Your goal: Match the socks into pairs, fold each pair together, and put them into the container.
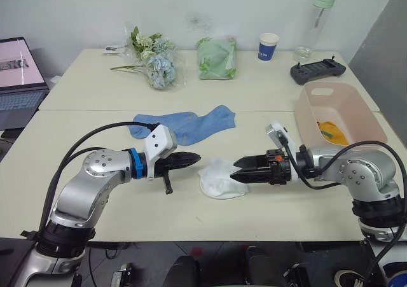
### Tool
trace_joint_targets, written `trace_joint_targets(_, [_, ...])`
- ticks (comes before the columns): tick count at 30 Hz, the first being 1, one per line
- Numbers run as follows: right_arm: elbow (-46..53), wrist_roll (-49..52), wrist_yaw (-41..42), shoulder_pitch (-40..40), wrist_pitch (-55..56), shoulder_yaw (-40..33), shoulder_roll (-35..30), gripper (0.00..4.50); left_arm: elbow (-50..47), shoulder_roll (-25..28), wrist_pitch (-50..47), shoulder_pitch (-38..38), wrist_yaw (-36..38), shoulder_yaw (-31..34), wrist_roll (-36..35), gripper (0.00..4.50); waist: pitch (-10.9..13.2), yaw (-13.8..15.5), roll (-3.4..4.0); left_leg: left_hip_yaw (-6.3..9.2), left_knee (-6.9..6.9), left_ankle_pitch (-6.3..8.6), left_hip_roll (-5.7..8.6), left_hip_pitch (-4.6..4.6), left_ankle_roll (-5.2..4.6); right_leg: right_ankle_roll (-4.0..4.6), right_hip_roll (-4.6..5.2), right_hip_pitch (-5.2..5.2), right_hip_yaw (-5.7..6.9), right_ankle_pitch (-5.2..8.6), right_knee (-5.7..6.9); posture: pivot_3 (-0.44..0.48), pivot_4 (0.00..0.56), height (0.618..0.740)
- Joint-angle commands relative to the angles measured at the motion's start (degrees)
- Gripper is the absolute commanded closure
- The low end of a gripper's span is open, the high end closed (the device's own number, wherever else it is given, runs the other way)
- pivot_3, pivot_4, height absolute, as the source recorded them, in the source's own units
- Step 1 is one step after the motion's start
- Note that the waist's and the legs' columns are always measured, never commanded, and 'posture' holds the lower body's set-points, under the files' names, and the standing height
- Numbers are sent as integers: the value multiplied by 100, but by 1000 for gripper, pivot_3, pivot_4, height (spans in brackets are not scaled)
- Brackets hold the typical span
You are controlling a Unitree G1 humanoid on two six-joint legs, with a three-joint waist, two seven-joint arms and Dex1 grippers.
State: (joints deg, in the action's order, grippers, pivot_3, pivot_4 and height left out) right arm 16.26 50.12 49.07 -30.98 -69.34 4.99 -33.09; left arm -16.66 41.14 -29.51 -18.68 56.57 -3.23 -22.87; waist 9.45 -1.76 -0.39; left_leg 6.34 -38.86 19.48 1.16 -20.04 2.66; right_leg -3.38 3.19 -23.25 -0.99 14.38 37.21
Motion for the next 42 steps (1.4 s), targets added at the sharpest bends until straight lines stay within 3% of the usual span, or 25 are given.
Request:
trace_joint_targets(1, [161, 92, -24, -47, 49, -94, 13, 1279, -63, -35, 155, -141, 47, -7, -10, 4500, 0, 2, 0, -1, 0, 0, 1, -1, 0, 0, 0, 0, -1, 0, -1, 0, 150, 740])
trace_joint_targets(8, [-211, -418, -80, 24, 344, -111, -521, 1279, -490, -529, -102, -161, 6, -375, -341, 4500, 0, 33, 0, 1, -3, 0, 5, -7, 1, 0, 5, 0, 1, 0, -9, 0, 150, 740])
trace_joint_targets(15, [-197, -737, -333, 129, 156, 216, -534, 1279, 326, -527, 588, 82, -240, -1269, 903, 4500, -1, -31, 1, -6, 1, 0, -1, 1, 1, 0, -1, -2, -5, 0, 2, 0, 150, 740])
trace_joint_targets(20, [-198, -769, -478, 177, -34, 265, -400, 1279, 840, -434, 1246, 226, -316, -1413, 1483, 4500, -1, 9, 0, -2, -1, 0, 1, 0, 0, 1, -1, -2, -4, 0, 2, 0, 150, 740])
trace_joint_targets(29, [-750, -842, -887, 91, -752, 274, 79, 1279, 829, -311, 1245, 516, -192, -1265, 1457, 4500, -1, 12, 1, -2, 1, 0, 2, 3, 0, 1, 3, 2, -4, 0, -2, 0, 150, 740])
trace_joint_targets(42, [-1367, -522, -1598, -247, -2112, -855, 1726, 1279, 800, -323, 1267, 522, -124, -1258, 1441, 4500, -4, -8, 5, -1, 3, 1, 1, 7, -1, 1, 0, 0, -6, 0, 5, 0, 150, 740])
